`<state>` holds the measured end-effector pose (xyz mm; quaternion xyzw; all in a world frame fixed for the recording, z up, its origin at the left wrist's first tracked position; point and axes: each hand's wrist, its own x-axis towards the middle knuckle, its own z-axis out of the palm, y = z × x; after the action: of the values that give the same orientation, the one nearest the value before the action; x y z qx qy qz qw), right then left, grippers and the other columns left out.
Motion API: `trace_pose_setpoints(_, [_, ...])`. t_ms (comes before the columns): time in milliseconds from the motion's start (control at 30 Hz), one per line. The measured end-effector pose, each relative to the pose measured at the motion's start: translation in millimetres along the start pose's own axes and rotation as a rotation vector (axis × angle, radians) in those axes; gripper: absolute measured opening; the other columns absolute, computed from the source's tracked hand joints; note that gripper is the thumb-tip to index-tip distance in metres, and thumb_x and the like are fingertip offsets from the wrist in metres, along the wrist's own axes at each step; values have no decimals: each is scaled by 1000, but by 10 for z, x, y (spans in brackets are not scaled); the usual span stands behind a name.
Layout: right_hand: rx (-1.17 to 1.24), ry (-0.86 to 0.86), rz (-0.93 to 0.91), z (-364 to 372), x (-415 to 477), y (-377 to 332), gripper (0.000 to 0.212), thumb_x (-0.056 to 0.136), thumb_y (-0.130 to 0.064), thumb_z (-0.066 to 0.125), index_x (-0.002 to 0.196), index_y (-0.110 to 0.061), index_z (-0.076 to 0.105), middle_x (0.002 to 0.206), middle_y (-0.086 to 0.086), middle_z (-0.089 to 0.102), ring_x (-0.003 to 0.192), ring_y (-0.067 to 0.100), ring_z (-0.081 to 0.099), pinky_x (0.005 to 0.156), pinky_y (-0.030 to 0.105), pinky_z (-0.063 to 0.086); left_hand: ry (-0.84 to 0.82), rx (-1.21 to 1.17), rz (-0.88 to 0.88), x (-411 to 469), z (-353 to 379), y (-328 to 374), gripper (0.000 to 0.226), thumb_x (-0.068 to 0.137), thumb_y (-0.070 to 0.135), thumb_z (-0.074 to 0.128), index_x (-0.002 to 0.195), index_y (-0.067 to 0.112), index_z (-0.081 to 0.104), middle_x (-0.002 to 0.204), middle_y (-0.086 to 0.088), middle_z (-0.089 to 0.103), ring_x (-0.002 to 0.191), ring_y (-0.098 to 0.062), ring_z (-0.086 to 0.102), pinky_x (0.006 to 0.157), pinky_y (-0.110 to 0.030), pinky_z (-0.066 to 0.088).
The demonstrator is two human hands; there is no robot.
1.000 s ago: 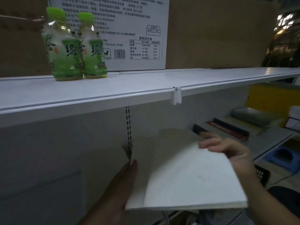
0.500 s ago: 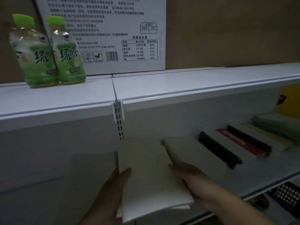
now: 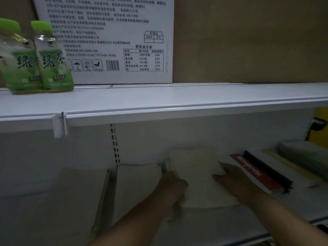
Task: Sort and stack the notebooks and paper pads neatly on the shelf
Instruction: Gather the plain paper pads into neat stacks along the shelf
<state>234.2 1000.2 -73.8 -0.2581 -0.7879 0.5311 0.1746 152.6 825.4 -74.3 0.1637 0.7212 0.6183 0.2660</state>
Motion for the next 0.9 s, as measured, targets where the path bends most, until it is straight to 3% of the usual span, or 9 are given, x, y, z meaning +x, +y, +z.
trace_pose_setpoints(100, [-171,-24,-11,8,144,75,50,87,-13,63,135,-17,48,137,1,50,101,14,58,74,16,44,-43,219,-43,145,33,-161,130,26,41,86,141,6,37,135,-11,52,111,-28,59,88,-39,54])
trace_pose_setpoints(200, [-181,-173,40,141,179,211,55,80,-19,71,128,-9,46,127,13,55,92,11,55,69,9,47,-207,729,-25,76,97,-207,173,17,69,79,146,7,-18,151,-16,-30,146,-25,-3,116,-33,23])
trace_pose_setpoints(333, [-358,-68,17,342,266,405,67,95,-18,50,148,-17,8,150,10,30,133,28,39,109,35,34,-117,975,26,73,141,-238,127,71,31,79,148,9,-20,149,-16,-37,139,-29,30,102,-29,38])
trace_pose_setpoints(433, [-452,-43,-7,371,303,429,57,97,-16,45,148,-16,19,145,10,39,125,27,48,103,34,40,-90,999,25,101,127,-275,117,77,25,75,149,9,-16,156,-19,-15,138,-30,31,102,-29,35])
trace_pose_setpoints(567, [-528,-92,-7,363,344,454,43,98,-19,39,142,-17,36,138,10,47,108,22,56,96,36,47,-127,1052,60,100,106,-264,121,76,29,76,148,6,-18,150,-18,-33,141,-30,25,103,-29,33])
trace_pose_setpoints(667, [-669,-117,-34,354,305,404,45,101,-23,32,146,-17,30,145,8,39,121,22,51,99,30,41,-144,1008,61,92,67,-281,120,77,31,76,148,8,-18,152,-17,-29,143,-29,19,109,-30,30])
trace_pose_setpoints(767, [-820,-133,-54,333,215,303,44,102,-25,29,145,-15,28,148,9,36,132,25,40,108,30,32,-145,828,73,-29,-19,-201,107,80,37,72,151,14,-4,158,-11,9,142,-26,23,113,-33,25])
trace_pose_setpoints(833, [-993,-71,-145,370,132,175,44,103,-31,23,137,-11,42,142,15,42,128,28,45,104,30,39,-150,716,137,-142,-192,-96,97,80,50,64,151,18,5,156,-5,19,141,-22,27,115,-29,23])
trace_pose_setpoints(900, [-1151,-52,-227,470,96,-44,71,102,-42,7,110,-8,69,119,25,61,105,36,64,81,41,57,-106,791,242,-257,-558,14,82,89,54,50,151,20,8,159,0,11,144,-16,19,116,-22,12])
